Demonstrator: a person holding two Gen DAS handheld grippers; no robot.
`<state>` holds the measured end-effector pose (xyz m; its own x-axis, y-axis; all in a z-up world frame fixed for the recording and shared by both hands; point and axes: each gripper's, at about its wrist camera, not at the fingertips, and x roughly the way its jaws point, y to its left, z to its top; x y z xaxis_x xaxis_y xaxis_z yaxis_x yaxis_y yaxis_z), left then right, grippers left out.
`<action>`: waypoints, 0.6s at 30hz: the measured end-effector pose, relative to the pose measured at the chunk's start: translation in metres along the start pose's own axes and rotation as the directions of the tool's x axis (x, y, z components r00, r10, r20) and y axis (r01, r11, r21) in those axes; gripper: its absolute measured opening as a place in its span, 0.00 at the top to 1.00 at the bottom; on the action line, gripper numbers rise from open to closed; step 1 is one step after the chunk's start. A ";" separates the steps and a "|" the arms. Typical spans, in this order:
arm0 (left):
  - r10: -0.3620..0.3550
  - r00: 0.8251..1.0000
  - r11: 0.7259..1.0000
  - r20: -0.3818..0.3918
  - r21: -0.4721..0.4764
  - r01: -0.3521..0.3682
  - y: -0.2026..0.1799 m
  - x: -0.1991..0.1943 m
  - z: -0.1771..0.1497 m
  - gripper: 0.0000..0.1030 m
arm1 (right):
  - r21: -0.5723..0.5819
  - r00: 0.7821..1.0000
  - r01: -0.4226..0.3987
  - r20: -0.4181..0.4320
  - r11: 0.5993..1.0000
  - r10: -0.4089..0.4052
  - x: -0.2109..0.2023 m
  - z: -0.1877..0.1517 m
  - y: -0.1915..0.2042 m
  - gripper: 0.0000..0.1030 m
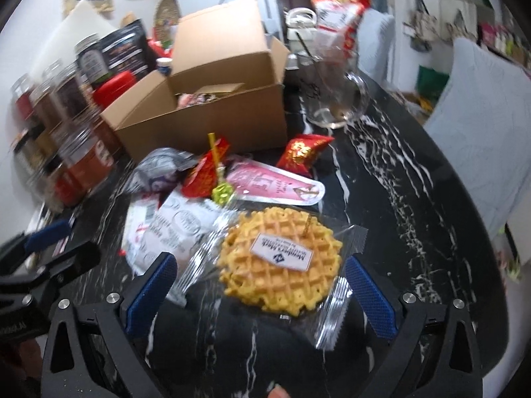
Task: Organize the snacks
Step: 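Move both tools back toward the remaining snacks on the table, then grasp the packaged waffle with the right tool while the left tool grasps the white bread bag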
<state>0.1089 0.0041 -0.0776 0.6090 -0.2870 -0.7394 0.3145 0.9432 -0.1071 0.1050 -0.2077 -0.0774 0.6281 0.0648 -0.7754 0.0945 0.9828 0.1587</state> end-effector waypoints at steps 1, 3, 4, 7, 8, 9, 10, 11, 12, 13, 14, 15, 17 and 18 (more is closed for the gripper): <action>0.000 1.000 1.000 0.000 -0.005 0.000 0.002 0.001 0.001 0.20 | 0.015 1.000 0.007 -0.008 1.000 -0.007 0.004 0.002 -0.001 0.00; -0.004 1.000 1.000 -0.001 -0.015 0.004 0.006 0.005 0.005 0.20 | 0.029 1.000 0.011 -0.021 1.000 -0.011 0.011 0.006 -0.002 0.00; -0.006 1.000 1.000 -0.002 -0.018 0.006 0.007 0.006 0.006 0.20 | 0.028 1.000 0.013 -0.028 1.000 -0.012 0.014 0.007 -0.002 0.00; -0.014 1.000 1.000 -0.012 -0.011 0.014 0.007 0.013 0.009 0.20 | 0.012 0.998 0.040 -0.049 0.999 -0.040 0.023 0.010 -0.001 0.00; -0.018 1.000 1.000 -0.018 -0.005 0.018 0.005 0.016 0.010 0.20 | 0.008 0.997 0.049 -0.054 0.999 -0.048 0.025 0.010 -0.001 0.00; -0.022 0.999 1.000 -0.023 0.001 0.022 0.003 0.018 0.010 0.20 | -0.002 0.996 0.061 -0.064 0.998 -0.061 0.029 0.009 -0.001 0.00; -0.026 0.999 1.000 -0.031 0.008 0.027 0.001 0.021 0.010 0.20 | -0.010 0.995 0.069 -0.075 0.998 -0.070 0.032 0.009 -0.002 0.00; -0.032 0.999 0.999 -0.039 0.013 0.032 -0.001 0.025 0.011 0.20 | -0.015 0.994 0.071 -0.085 0.997 -0.072 0.035 0.008 -0.003 0.00; -0.036 0.998 0.999 -0.044 0.016 0.037 -0.003 0.027 0.012 0.20 | -0.020 0.994 0.072 -0.084 0.997 -0.073 0.036 0.007 -0.004 0.00; -0.047 0.998 0.999 -0.052 0.020 0.048 -0.005 0.030 0.012 0.20 | -0.030 0.994 0.073 -0.075 0.997 -0.075 0.036 0.007 -0.005 0.00; -0.061 0.996 0.998 -0.058 0.025 0.063 -0.008 0.033 0.013 0.20 | -0.039 0.994 0.078 -0.075 0.996 -0.081 0.036 0.006 -0.005 0.00; -0.073 0.995 0.997 -0.064 0.032 0.075 -0.011 0.035 0.014 0.20 | -0.050 0.993 0.087 -0.076 0.995 -0.091 0.036 0.006 -0.006 0.00; -0.083 0.993 0.995 -0.079 0.045 0.087 -0.016 0.040 0.014 0.20 | -0.068 0.992 0.100 -0.075 0.993 -0.105 0.037 0.006 -0.008 0.00; -0.097 0.991 0.993 -0.095 0.051 0.102 -0.019 0.045 0.015 0.20 | -0.073 0.992 0.097 -0.074 0.993 -0.102 0.037 0.005 -0.009 0.00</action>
<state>0.1408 -0.0291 -0.0987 0.5034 -0.3598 -0.7855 0.4119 0.8992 -0.1479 0.1313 -0.2153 -0.1042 0.5560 -0.0231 -0.8309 0.0981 0.9944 0.0381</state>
